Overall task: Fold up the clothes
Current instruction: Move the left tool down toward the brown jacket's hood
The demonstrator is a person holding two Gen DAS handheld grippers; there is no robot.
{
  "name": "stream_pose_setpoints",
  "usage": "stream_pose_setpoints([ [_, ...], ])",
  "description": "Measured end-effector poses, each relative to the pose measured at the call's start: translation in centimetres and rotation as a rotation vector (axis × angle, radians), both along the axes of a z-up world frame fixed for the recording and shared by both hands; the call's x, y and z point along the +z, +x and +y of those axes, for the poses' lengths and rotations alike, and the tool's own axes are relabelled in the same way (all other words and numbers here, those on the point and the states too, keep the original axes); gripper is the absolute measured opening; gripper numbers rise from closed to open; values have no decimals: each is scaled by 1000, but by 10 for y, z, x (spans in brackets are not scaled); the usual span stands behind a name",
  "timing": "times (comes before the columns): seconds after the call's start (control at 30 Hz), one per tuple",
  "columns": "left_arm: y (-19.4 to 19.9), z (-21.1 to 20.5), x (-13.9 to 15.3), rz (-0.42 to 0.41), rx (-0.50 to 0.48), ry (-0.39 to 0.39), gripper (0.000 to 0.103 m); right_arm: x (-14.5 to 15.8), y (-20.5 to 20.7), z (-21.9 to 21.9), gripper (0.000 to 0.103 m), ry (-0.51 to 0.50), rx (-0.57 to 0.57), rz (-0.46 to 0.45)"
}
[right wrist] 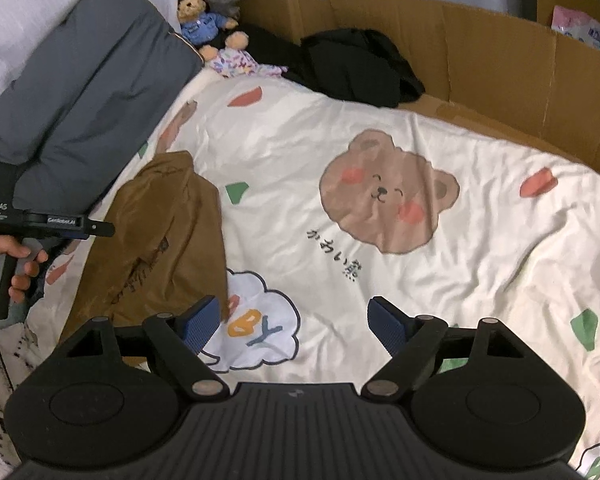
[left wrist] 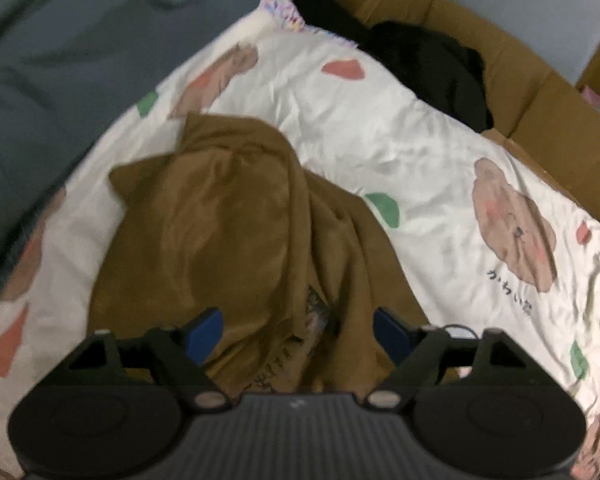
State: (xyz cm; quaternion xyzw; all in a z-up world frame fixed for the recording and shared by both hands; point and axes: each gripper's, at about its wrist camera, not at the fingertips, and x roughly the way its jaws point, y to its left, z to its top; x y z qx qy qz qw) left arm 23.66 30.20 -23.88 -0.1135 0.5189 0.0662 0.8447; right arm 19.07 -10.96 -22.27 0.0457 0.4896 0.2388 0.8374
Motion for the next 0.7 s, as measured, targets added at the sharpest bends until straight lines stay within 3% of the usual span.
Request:
stream_pose_setpoints([
  [0.27,16,14,-37,37,42,-49,79,-20,6,-6,85,3,-13,32],
  [0.37,23,14,-48,51,46,-35,73,-24,7,-9,85,5,-17,42],
  [0.43,29,15,-55,61,58,-40,61,-27,7,-11,85,6,-19,49],
  [0.7,42,13,-74,99,62,-51,57,-32,5,-18,85,10,-36,63],
])
